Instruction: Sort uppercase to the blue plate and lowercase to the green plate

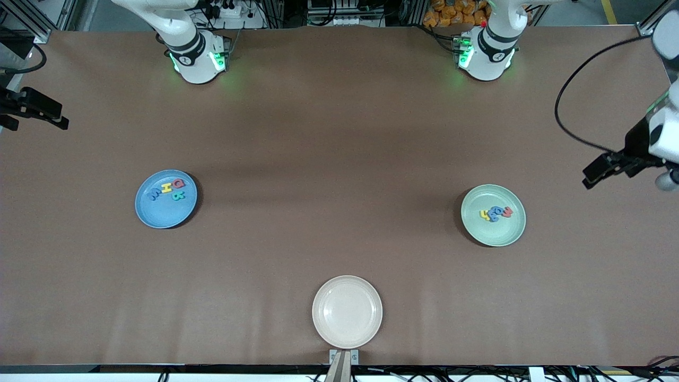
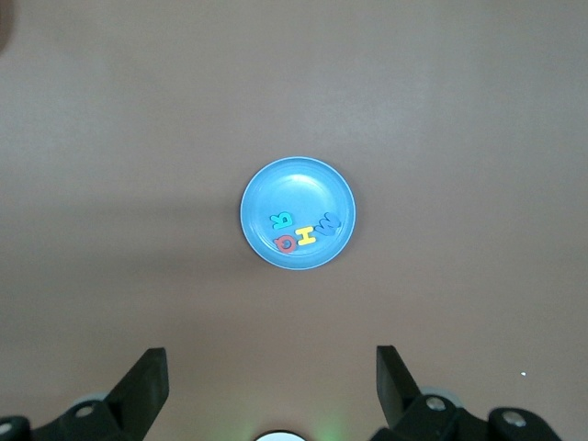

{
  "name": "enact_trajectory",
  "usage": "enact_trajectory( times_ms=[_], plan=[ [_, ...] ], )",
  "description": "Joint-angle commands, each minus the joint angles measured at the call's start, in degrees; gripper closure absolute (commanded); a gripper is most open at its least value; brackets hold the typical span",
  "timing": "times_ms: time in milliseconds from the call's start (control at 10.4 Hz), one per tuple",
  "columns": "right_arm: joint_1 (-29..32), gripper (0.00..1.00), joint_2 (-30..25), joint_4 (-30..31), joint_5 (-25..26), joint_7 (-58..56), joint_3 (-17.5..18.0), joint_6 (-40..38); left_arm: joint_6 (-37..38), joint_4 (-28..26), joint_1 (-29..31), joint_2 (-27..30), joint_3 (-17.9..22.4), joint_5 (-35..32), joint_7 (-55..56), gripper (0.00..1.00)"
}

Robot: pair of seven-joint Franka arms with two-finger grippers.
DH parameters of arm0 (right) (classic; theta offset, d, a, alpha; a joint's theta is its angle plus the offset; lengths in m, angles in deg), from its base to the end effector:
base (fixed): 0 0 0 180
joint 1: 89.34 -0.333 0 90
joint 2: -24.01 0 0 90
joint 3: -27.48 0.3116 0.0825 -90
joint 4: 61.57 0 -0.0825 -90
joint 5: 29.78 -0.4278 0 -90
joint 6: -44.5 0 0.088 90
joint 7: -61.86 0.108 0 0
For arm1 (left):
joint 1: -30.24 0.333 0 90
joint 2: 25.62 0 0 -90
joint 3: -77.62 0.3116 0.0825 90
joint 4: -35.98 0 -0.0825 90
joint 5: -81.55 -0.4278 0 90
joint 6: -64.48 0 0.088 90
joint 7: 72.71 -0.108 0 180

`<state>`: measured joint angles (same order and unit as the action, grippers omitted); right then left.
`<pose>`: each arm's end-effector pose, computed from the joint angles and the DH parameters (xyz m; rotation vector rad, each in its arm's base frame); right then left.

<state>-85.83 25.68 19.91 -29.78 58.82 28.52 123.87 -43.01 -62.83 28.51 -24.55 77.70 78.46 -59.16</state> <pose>0.5866 -0.0255 0.6614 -3.1362 -0.0156 0.1033 0.6166 -0.0136 0.5788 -3.0851 -0.3031 -0.2729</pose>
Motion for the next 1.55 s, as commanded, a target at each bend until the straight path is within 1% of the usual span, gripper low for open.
enact_trajectory(
  times_ms=[0, 193, 290, 386, 580, 870, 1449],
  plan=[
    [0.4, 0.0, -1.6, 1.7, 0.1, -0.4, 0.3, 0.6, 6.6, 2.6, 0.0, 2.8, -1.1, 0.5, -9.9, 0.0],
    [0.4, 0.0, -1.8, 1.7, 0.1, -0.4, 0.3, 0.6, 13.7, 6.1, 0.0, 3.3, -2.0, 0.8, -11.0, 0.0],
    [0.4, 0.0, -1.6, 1.7, 0.1, -0.4, 0.3, 0.6, 15.7, 7.6, 0.3, 3.2, -2.1, 1.6, -12.0, 0.0],
    [0.4, 0.0, -1.6, 1.7, 0.1, -0.4, 0.3, 0.6, 16.9, 8.6, 0.6, 3.2, -2.0, 4.4, -12.6, 0.0],
    [0.4, 0.0, -1.8, 1.7, 0.1, -0.4, 0.3, 0.6, 20.6, 10.9, 0.6, 3.1, -2.0, 5.3, -12.6, 0.0],
    [0.4, 0.0, -1.8, 1.7, 0.1, -0.4, 0.3, 0.7, 20.7, 12.0, 0.6, 3.1, -2.4, 4.9, -12.7, 0.0],
    [0.4, 0.0, -1.8, 1.6, 0.1, -0.4, 0.3, 0.6, 20.7, 12.0, 0.7, 3.0, -2.5, 4.7, -13.3, 0.0]
  ],
)
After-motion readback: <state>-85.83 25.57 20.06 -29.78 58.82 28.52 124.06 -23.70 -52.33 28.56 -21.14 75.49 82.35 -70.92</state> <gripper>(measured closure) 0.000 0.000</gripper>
